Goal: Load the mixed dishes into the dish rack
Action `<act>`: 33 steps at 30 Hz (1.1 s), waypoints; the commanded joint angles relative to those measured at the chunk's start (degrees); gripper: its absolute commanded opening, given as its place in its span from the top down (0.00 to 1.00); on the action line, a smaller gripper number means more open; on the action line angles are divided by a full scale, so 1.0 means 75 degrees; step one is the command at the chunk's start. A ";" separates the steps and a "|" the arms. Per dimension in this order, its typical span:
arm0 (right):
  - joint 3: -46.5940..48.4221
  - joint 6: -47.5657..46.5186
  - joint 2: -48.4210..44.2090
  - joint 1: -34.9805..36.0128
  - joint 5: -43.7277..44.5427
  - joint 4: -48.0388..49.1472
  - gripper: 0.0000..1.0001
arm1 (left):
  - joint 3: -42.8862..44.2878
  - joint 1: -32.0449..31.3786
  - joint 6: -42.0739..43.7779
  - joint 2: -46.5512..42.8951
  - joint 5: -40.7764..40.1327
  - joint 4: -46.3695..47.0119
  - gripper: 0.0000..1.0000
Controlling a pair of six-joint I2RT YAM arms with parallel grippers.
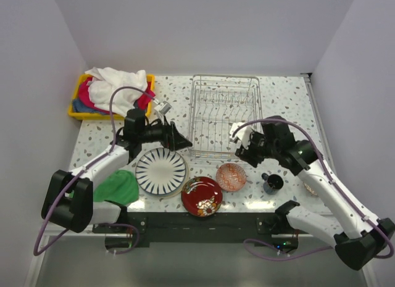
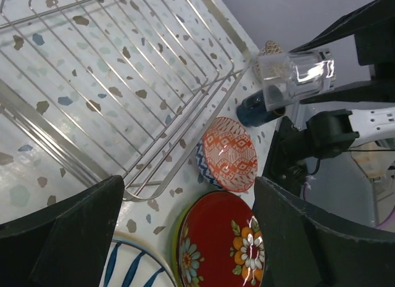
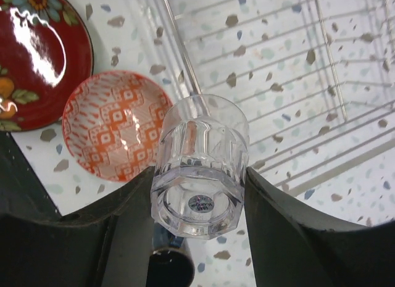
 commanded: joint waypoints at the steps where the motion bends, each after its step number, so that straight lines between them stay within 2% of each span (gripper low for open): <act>1: 0.0230 0.0996 0.0353 0.1030 0.0877 0.2528 1.00 | -0.0026 -0.0012 -0.1322 -0.0162 0.0584 0.1611 0.08; 4: 0.0323 0.1487 0.0961 0.1103 0.1393 0.3351 1.00 | 0.0091 0.0058 -0.1334 -0.0092 0.0386 0.1671 0.07; 6: 0.0591 0.1862 0.1453 0.1091 0.2212 0.4009 1.00 | 0.0127 0.0292 -0.1451 -0.0080 0.0245 0.1648 0.07; 9: 0.1878 0.1852 0.2986 0.1080 0.2797 0.3811 1.00 | 0.0022 0.0679 -0.1662 -0.0173 0.0151 0.1706 0.07; 13: 0.3611 0.1735 0.4383 0.0846 0.3164 0.3870 1.00 | -0.0014 0.0832 -0.0823 -0.0291 -0.0491 0.1334 0.13; 15: 0.4211 0.1630 0.5226 0.0740 0.3188 0.3555 1.00 | 0.0219 0.0820 -0.0411 -0.0140 -0.0611 0.1168 0.18; 18: 0.5546 0.1885 0.6362 0.0366 0.3153 0.2828 1.00 | 0.1073 0.0680 0.0924 0.0211 -0.0787 0.0256 0.25; 19: 0.6316 0.1968 0.6632 0.0133 0.3118 0.2397 1.00 | 0.1575 0.0575 0.1798 0.0306 -0.0822 -0.0315 0.26; 22: 0.8135 0.2121 0.7851 -0.0232 0.3082 0.1425 1.00 | 0.2572 0.0469 0.3057 0.0728 -0.1393 -0.1570 0.29; 24: 0.9455 0.2052 0.8785 -0.0384 0.3152 0.0989 1.00 | 0.2868 0.0469 0.3236 0.1009 -0.1548 -0.2039 0.30; 27: 1.0852 0.1888 0.9841 -0.0537 0.3258 0.0297 1.00 | 0.3150 0.0469 0.3236 0.1314 -0.1713 -0.2079 0.34; 30: 1.1326 0.1840 1.0255 -0.0724 0.3212 0.0084 1.00 | 0.3162 0.0422 0.3236 0.1478 -0.1690 -0.2149 0.35; 33: 1.1257 0.1899 1.0455 -0.0958 0.3060 0.0236 1.00 | 0.3033 0.0328 0.3540 0.1467 -0.1631 -0.2208 0.35</act>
